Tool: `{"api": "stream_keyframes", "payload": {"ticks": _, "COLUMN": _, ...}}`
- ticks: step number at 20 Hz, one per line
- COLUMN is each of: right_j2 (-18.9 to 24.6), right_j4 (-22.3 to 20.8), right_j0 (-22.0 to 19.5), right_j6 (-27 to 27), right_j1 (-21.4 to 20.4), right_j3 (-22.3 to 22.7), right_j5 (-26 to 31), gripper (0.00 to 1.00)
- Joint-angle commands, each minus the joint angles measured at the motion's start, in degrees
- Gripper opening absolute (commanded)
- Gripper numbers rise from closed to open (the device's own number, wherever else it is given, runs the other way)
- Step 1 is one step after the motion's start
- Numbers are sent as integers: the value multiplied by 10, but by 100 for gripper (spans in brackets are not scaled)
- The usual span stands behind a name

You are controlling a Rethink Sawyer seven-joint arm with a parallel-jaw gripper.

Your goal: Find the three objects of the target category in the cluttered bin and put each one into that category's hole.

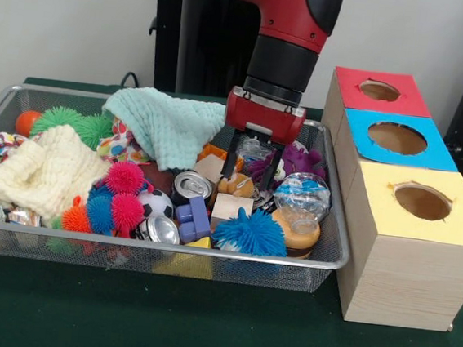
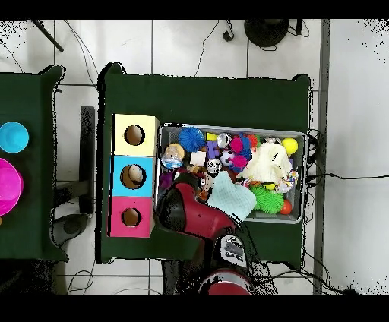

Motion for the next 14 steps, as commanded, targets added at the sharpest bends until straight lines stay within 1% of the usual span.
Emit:
{"api": "stream_keyframes", "payload": {"ticks": 1, "right_j2": 0, "right_j4": 10, "right_j0": 0, "right_j6": 115, "right_j1": 19, "right_j3": -44, "right_j5": -61, "gripper": 100}}
{"api": "stream_keyframes", "payload": {"ticks": 7, "right_j2": -14, "right_j4": -2, "right_j0": -2, "right_j6": 117, "right_j1": 29, "right_j3": -32, "right_j5": -81, "gripper": 100}}
{"api": "stream_keyframes", "payload": {"ticks": 10, "right_j2": -5, "right_j4": -12, "right_j0": -13, "right_j6": 125, "right_j1": 48, "right_j3": -35, "right_j5": -104, "gripper": 100}}
{"api": "stream_keyframes", "payload": {"ticks": 14, "right_j2": 8, "right_j4": -7, "right_j0": -14, "right_j6": 131, "right_j1": 73, "right_j3": -51, "right_j5": -127, "gripper": 100}}
